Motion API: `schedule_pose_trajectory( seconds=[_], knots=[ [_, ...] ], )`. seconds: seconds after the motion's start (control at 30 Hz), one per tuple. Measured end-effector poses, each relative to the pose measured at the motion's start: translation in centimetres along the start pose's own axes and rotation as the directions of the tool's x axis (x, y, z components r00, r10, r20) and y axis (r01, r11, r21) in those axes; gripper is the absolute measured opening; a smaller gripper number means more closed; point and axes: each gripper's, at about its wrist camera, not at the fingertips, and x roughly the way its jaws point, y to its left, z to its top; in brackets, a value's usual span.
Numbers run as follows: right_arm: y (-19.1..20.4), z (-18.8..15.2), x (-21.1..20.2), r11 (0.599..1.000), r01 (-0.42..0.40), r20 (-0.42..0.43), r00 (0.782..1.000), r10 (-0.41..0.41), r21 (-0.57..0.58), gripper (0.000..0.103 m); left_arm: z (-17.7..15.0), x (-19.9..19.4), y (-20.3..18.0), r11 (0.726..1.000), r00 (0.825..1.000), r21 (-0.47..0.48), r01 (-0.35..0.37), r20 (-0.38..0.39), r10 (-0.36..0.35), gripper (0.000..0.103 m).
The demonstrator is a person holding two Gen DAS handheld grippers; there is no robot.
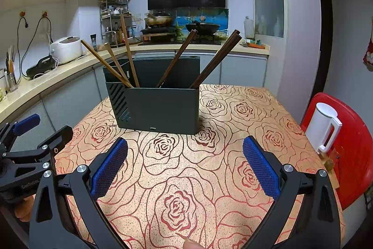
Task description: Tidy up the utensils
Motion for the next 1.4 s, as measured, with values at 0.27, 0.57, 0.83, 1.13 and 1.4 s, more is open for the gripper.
schedule_pose_trajectory(
  seconds=[0.27,0.57,0.83,1.13,1.4],
  knots=[
    [0.04,0.01,0.00,1.000,0.001,0.000,1.000,-0.001,0.001,0.096,-0.15,0.28,-0.12,1.000,1.000,0.002,0.004,-0.013,-0.004,0.095],
    [0.01,0.01,0.01,1.000,0.001,-0.001,1.000,-0.001,0.000,0.096,-0.13,0.40,-0.13,1.000,1.000,0.001,0.005,-0.016,-0.005,0.095],
    [0.11,0.02,0.05,1.000,0.000,-0.002,1.000,0.000,0.000,0.096,-0.23,0.53,-0.16,1.000,1.000,0.001,0.007,-0.020,-0.007,0.095],
    [0.18,-0.20,0.19,1.000,-0.001,-0.006,1.000,0.001,0.002,0.096,-0.23,0.54,-0.19,1.000,1.000,0.002,0.007,-0.020,-0.007,0.095],
    [0.20,-0.30,0.22,1.000,-0.001,-0.007,1.000,0.001,0.002,0.096,-0.21,0.53,-0.20,1.000,1.000,0.002,0.007,-0.020,-0.007,0.095]
  ],
)
